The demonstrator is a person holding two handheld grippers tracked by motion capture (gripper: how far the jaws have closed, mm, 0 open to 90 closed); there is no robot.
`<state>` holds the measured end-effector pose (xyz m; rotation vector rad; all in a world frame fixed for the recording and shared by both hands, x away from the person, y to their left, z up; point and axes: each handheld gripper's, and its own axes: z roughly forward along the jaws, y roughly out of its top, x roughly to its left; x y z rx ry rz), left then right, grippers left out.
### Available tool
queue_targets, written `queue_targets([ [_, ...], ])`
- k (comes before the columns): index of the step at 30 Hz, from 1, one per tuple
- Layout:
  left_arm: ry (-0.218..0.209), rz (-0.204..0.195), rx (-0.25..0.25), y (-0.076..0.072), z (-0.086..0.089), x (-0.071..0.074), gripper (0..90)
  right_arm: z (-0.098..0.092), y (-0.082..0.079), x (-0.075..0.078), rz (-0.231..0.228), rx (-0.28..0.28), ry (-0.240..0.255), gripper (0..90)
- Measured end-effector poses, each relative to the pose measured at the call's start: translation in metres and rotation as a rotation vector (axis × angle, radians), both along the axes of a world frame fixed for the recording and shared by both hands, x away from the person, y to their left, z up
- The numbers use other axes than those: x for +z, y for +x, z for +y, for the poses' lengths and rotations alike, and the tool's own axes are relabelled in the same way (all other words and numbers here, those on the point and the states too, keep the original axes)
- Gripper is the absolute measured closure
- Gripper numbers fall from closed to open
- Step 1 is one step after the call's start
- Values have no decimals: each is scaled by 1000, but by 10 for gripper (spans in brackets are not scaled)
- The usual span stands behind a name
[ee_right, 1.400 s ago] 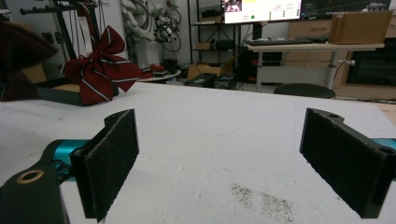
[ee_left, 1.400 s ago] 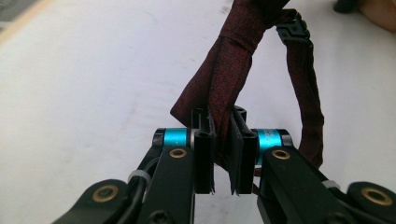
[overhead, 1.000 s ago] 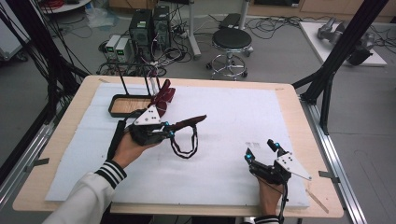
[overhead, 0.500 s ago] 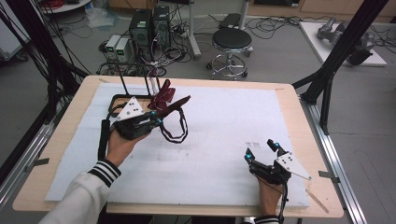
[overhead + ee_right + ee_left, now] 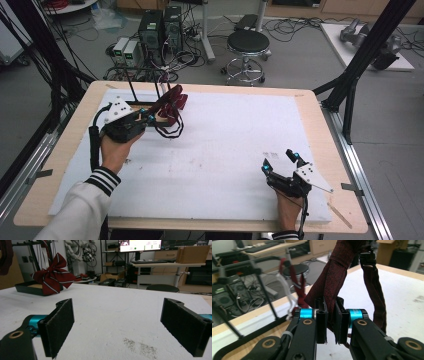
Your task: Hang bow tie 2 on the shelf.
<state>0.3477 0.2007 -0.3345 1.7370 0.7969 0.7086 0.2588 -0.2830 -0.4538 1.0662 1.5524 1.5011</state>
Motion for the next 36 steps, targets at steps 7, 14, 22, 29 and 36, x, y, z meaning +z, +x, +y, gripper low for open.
queue_targets([
  [7,-30,-14,74,2,14,3,824,0,0,0,0,3,-2,109],
  [14,-62,-34,152,9,26,8,825,1,0,0,5,3,1,109],
  [22,-83,-46,217,16,37,7,827,1,0,0,5,3,0,109],
  [29,-103,-39,259,27,46,4,827,1,0,0,5,0,-2,109],
  [36,-101,-35,310,37,53,4,829,1,0,0,2,1,-3,109],
])
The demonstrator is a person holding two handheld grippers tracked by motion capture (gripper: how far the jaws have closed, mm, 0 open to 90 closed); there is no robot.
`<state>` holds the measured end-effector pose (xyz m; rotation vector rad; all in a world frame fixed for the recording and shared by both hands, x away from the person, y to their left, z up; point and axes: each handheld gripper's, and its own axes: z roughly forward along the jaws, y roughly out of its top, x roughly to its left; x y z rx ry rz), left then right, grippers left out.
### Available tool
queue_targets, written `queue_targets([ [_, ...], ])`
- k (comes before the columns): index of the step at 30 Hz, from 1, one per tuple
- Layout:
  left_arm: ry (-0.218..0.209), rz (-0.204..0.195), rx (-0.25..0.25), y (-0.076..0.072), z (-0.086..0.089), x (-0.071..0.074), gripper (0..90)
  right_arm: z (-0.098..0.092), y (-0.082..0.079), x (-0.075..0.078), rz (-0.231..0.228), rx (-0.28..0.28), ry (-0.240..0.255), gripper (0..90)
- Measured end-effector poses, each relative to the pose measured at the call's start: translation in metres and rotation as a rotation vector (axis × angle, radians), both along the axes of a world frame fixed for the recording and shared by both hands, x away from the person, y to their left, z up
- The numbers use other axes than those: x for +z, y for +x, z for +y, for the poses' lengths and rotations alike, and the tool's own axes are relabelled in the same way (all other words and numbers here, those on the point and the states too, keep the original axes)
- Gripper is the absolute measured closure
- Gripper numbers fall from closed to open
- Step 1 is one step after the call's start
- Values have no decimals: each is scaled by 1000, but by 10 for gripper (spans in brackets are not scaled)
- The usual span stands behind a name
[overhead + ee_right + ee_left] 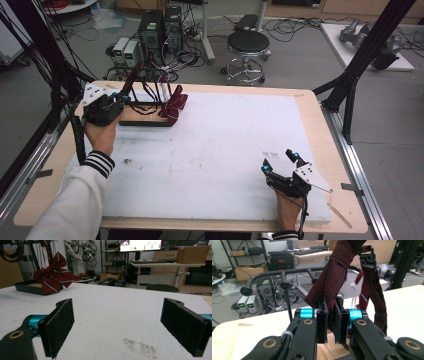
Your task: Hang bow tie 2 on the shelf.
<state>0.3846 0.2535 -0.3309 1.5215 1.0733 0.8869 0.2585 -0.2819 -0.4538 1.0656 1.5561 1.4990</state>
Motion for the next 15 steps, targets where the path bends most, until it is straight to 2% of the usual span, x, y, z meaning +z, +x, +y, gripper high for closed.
queue_targets([
  [3,9,9,15,5,2,-1,829,0,0,0,1,-1,2,109],
  [12,-3,34,45,19,6,-9,829,0,0,0,1,0,2,108],
  [15,-22,39,61,24,7,-12,829,0,0,0,0,-1,1,109],
])
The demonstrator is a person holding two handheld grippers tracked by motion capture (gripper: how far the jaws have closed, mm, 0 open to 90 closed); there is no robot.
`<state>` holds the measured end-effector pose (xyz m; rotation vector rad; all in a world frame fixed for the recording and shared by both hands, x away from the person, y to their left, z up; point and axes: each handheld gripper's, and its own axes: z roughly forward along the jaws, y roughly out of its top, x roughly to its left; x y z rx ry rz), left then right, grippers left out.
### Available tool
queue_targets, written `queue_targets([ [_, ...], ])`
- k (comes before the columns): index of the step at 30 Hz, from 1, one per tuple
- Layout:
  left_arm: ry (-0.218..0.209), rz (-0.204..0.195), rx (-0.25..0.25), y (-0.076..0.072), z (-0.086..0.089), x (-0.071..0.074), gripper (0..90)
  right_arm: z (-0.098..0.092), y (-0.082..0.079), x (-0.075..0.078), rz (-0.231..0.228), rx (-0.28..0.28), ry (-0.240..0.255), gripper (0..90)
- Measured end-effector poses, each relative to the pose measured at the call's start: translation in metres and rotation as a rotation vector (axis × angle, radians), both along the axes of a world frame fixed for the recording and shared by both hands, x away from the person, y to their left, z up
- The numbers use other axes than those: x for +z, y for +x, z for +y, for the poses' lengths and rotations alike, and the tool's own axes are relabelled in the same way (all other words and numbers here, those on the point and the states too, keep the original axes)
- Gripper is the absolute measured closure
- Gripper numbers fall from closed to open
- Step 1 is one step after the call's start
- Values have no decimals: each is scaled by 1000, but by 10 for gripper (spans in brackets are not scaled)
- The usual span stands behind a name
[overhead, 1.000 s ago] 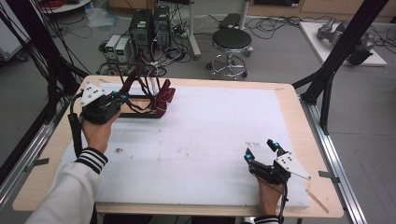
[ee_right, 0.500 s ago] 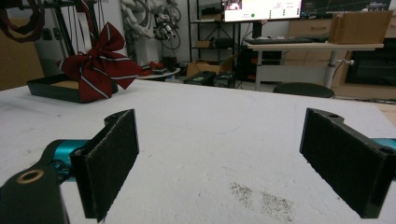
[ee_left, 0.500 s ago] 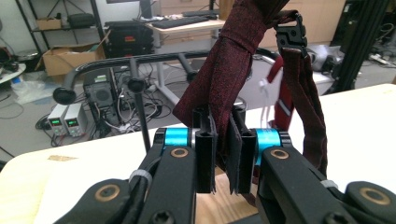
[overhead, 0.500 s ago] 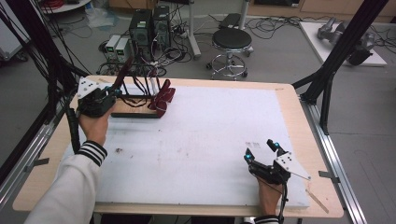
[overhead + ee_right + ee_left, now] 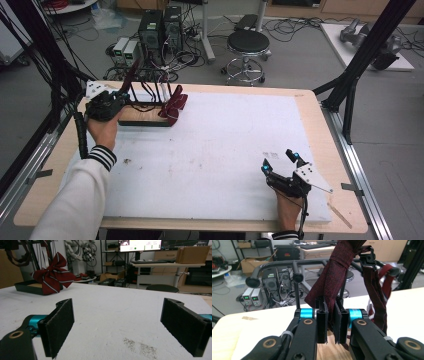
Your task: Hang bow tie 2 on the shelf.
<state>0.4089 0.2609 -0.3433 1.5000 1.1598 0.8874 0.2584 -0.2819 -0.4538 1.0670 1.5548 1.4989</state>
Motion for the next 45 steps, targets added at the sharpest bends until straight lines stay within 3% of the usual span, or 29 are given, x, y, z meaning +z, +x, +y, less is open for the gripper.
queue_targets([
  [20,-30,55,70,18,2,-10,829,0,0,0,-2,0,-6,109],
  [37,8,111,83,30,-1,-21,833,0,0,0,-3,2,-6,109],
  [45,1,142,94,33,1,-25,833,0,0,0,-3,3,-9,109],
])
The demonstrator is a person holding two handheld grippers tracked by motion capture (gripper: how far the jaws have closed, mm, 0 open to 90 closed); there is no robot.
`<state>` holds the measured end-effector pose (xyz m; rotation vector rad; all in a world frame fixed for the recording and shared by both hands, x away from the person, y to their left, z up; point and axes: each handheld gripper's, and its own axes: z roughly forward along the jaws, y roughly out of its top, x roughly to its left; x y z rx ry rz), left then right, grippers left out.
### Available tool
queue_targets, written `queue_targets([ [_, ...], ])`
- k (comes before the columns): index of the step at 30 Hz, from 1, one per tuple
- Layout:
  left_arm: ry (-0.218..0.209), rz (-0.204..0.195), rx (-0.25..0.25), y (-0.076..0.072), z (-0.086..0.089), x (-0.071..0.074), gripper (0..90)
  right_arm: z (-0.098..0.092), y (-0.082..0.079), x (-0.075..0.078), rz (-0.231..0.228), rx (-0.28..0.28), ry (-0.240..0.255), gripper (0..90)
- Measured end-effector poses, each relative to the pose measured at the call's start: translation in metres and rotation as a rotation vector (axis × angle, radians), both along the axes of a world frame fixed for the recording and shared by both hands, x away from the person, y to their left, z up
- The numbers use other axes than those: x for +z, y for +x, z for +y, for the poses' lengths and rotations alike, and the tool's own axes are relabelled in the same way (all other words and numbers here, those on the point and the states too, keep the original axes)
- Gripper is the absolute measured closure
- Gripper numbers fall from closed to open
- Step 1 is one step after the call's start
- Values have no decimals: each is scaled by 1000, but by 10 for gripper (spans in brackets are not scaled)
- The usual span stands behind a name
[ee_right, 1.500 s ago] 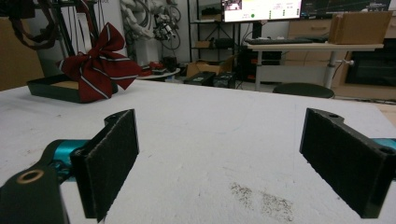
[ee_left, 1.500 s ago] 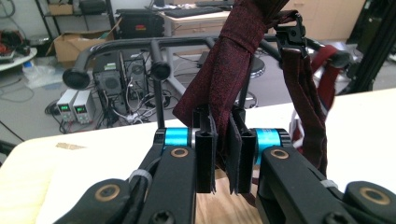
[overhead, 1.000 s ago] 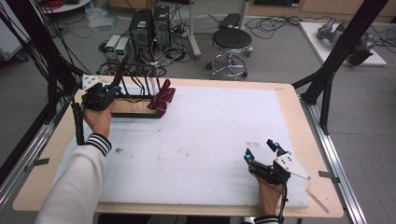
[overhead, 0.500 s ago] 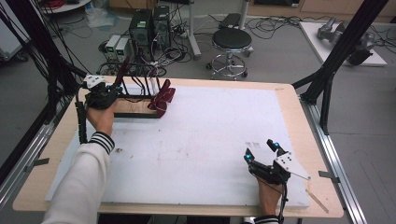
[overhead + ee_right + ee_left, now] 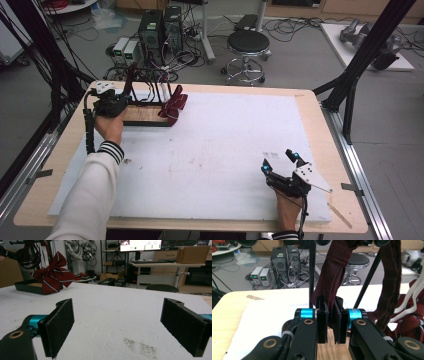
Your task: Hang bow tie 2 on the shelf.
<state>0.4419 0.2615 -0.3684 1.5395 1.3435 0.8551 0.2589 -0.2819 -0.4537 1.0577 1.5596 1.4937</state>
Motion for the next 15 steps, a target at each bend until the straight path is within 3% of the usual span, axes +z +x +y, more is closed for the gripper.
queue_targets([
  [15,3,35,-10,4,4,-7,832,0,0,0,7,2,8,109],
])
